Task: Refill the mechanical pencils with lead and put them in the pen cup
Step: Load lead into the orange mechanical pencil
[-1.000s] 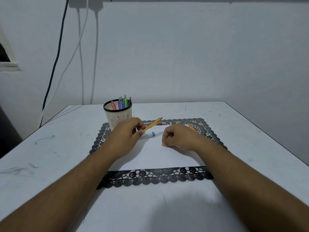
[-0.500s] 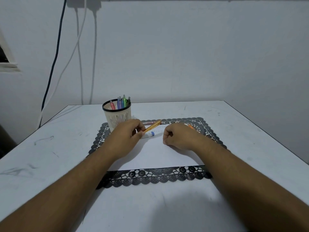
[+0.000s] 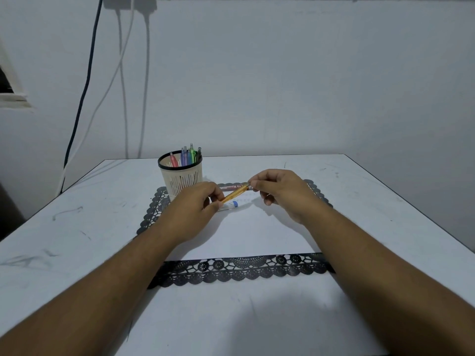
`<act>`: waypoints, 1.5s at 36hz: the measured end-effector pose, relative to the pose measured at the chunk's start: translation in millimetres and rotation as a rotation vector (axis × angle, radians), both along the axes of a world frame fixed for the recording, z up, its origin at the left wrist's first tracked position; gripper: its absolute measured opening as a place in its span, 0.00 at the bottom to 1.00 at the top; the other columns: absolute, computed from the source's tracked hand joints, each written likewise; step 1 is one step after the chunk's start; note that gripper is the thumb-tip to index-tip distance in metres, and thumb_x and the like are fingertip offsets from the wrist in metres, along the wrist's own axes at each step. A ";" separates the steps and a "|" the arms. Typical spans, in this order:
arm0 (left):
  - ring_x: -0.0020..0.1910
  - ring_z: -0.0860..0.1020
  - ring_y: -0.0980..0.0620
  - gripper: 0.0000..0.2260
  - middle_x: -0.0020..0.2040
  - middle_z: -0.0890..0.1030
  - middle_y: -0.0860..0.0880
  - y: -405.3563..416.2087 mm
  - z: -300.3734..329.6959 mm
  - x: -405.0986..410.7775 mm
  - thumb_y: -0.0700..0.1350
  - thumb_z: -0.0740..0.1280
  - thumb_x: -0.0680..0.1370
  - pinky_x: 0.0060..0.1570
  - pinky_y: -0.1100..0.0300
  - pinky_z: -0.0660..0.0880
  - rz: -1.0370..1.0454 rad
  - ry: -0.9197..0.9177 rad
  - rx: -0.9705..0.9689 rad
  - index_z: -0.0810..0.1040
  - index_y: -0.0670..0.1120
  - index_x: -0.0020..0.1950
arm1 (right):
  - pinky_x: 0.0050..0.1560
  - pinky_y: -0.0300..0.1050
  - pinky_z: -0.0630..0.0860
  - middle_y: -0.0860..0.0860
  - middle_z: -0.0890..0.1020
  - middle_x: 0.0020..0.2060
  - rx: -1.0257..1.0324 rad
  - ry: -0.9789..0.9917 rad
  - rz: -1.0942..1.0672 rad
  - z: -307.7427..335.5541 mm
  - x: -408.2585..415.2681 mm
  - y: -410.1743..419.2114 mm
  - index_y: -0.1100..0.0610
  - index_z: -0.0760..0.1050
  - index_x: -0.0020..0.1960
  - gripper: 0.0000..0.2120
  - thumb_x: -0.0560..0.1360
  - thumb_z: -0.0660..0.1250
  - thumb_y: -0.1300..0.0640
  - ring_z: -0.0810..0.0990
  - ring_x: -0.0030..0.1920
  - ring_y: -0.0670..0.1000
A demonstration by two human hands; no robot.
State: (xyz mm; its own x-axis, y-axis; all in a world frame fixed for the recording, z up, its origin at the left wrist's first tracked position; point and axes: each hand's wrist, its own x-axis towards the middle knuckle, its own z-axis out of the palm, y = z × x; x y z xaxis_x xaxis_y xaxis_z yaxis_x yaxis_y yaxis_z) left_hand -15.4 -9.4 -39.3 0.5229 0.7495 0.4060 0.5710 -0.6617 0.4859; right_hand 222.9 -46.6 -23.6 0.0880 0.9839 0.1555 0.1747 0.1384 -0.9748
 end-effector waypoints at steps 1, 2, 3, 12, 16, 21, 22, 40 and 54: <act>0.45 0.76 0.53 0.05 0.46 0.79 0.58 0.0 0.1 0.0 0.43 0.68 0.81 0.43 0.58 0.72 -0.001 -0.001 -0.001 0.79 0.54 0.50 | 0.37 0.41 0.73 0.47 0.82 0.33 0.005 0.003 -0.002 -0.1 -0.5 0.0 0.61 0.85 0.50 0.03 0.79 0.72 0.63 0.74 0.32 0.45; 0.45 0.76 0.53 0.05 0.46 0.79 0.58 0.0 0.3 -0.1 0.43 0.68 0.81 0.44 0.58 0.72 -0.003 -0.004 -0.001 0.79 0.54 0.50 | 0.36 0.41 0.73 0.46 0.83 0.33 0.009 0.003 -0.004 -0.3 -0.9 -0.1 0.62 0.84 0.50 0.03 0.79 0.72 0.63 0.74 0.32 0.45; 0.45 0.76 0.53 0.05 0.46 0.78 0.59 -0.1 0.3 -0.2 0.43 0.68 0.81 0.44 0.57 0.72 -0.008 -0.007 0.001 0.79 0.54 0.50 | 0.36 0.41 0.72 0.46 0.83 0.33 0.013 -0.001 -0.009 -0.9 -0.9 0.1 0.62 0.84 0.50 0.03 0.78 0.72 0.63 0.74 0.32 0.45; 0.45 0.75 0.54 0.04 0.46 0.78 0.58 1.3 -0.9 -0.7 0.42 0.69 0.81 0.44 0.58 0.71 -0.033 0.002 0.028 0.80 0.52 0.51 | 0.36 0.42 0.73 0.48 0.82 0.35 0.069 -0.073 -0.033 -4.7 0.0 1.5 0.58 0.86 0.48 0.03 0.79 0.72 0.61 0.74 0.34 0.47; 0.44 0.75 0.54 0.04 0.45 0.78 0.58 1.0 -0.9 0.0 0.42 0.69 0.81 0.43 0.58 0.71 -0.031 0.003 0.032 0.80 0.52 0.51 | 0.37 0.42 0.73 0.50 0.81 0.35 0.089 -0.133 -0.008 -5.7 -1.7 0.5 0.57 0.86 0.47 0.04 0.78 0.72 0.60 0.74 0.34 0.47; 0.44 0.75 0.57 0.04 0.45 0.78 0.58 -0.1 -1.6 0.1 0.42 0.69 0.81 0.42 0.61 0.70 -0.013 -0.024 0.010 0.80 0.52 0.51 | 0.36 0.40 0.73 0.48 0.83 0.34 0.081 -0.033 -0.037 -7.6 -5.4 0.8 0.59 0.87 0.49 0.04 0.78 0.72 0.61 0.75 0.33 0.46; 0.44 0.75 0.57 0.04 0.45 0.79 0.58 -0.4 -1.7 0.5 0.43 0.69 0.81 0.42 0.62 0.69 -0.011 -0.034 0.003 0.80 0.53 0.51 | 0.36 0.40 0.73 0.48 0.83 0.35 0.057 0.016 -0.043 -8.9 -7.8 1.0 0.59 0.87 0.49 0.05 0.79 0.72 0.60 0.75 0.35 0.47; 0.30 0.71 0.54 0.14 0.32 0.79 0.47 -10.9 -7.7 12.8 0.51 0.70 0.81 0.34 0.57 0.65 -0.100 -0.138 -0.164 0.80 0.50 0.36 | 0.53 0.61 0.81 0.59 0.82 0.40 0.006 0.793 0.081 3.4 -43.7 -7.8 0.57 0.71 0.52 0.13 0.88 0.54 0.50 0.85 0.45 0.62; 0.44 0.80 0.43 0.06 0.41 0.86 0.49 -11.0 -9.9 16.5 0.47 0.70 0.81 0.48 0.47 0.76 -0.173 -0.266 -0.274 0.86 0.50 0.47 | 0.38 0.49 0.63 0.51 0.60 0.31 0.117 1.034 0.189 16.3 -43.7 -13.2 0.54 0.63 0.35 0.17 0.79 0.52 0.47 0.60 0.31 0.51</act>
